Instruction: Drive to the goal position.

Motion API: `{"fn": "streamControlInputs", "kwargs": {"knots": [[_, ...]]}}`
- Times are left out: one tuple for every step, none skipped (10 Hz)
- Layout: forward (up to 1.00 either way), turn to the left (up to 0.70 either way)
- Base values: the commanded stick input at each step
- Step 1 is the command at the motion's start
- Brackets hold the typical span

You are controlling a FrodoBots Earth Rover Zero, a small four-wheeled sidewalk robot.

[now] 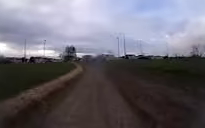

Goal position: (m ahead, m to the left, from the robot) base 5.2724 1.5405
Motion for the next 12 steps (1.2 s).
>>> {"fn": "streamControlInputs", "kwargs": {"knots": [[0.85,-0.1],[0.85,-0.05],[0.85,-0.19],[0.85,-0.22],[0.85,-0.11],[0.85,-0.01],[0.85,-0.1],[0.85,-0.2],[0.85,0.0],[0.85,0.0],[0.85,0.0],[0.85,0.0]]}}
